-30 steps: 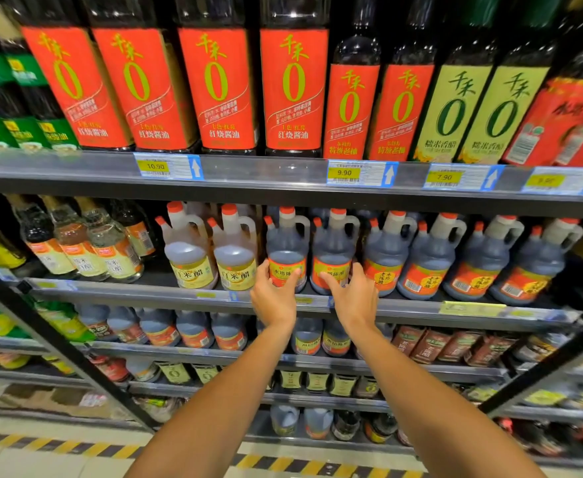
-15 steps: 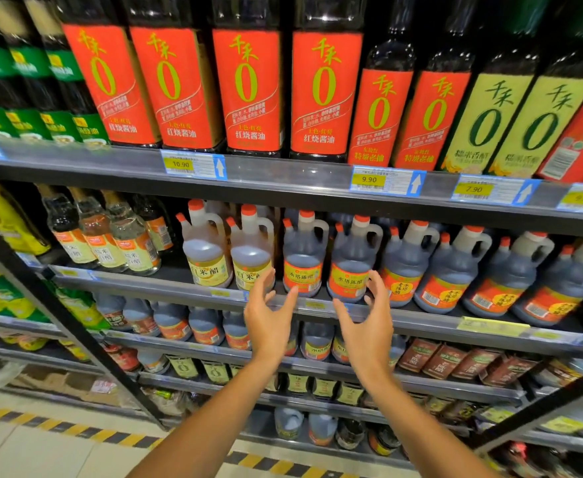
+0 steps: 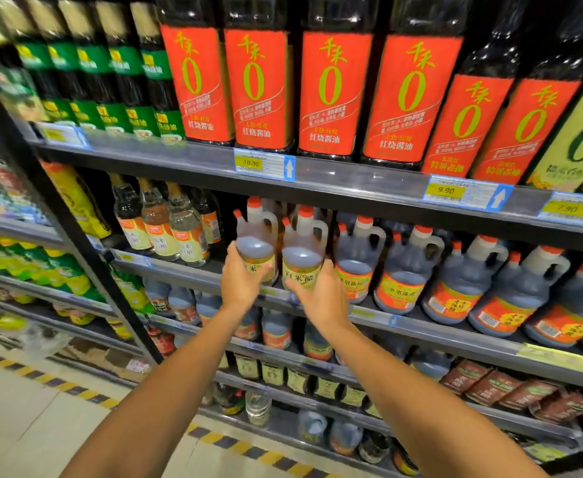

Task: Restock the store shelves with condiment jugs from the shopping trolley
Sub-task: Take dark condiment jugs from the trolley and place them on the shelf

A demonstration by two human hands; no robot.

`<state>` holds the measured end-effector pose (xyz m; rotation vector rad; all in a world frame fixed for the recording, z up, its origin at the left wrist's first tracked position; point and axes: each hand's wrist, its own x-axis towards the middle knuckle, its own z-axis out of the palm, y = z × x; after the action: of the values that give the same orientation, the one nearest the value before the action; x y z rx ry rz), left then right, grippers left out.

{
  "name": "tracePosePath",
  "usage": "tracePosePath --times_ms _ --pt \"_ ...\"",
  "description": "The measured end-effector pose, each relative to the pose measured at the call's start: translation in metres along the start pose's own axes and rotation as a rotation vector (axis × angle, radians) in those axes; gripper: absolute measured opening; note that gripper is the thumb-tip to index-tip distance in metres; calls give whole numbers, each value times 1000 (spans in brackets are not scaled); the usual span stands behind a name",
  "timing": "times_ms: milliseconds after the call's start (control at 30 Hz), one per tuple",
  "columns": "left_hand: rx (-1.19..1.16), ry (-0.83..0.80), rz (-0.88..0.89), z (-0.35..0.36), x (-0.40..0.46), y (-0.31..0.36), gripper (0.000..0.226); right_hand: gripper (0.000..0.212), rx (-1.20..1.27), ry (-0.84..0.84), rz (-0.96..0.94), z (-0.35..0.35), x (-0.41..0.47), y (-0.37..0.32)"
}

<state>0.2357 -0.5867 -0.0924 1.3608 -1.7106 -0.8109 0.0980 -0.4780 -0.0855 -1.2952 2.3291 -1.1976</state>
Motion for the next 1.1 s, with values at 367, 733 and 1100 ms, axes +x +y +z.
tracePosePath --times_ms 367,733,1100 --pt "77 68 -20 1 -4 -1 75 47 43 -91 78 12 10 5" --pt "427 -275 736 -48 -93 14 70 65 -253 -326 -418 -121 -70 90" --pt "672 -751 1114 102 -219 186 87 68 -362 -325 -112 -357 -171 223"
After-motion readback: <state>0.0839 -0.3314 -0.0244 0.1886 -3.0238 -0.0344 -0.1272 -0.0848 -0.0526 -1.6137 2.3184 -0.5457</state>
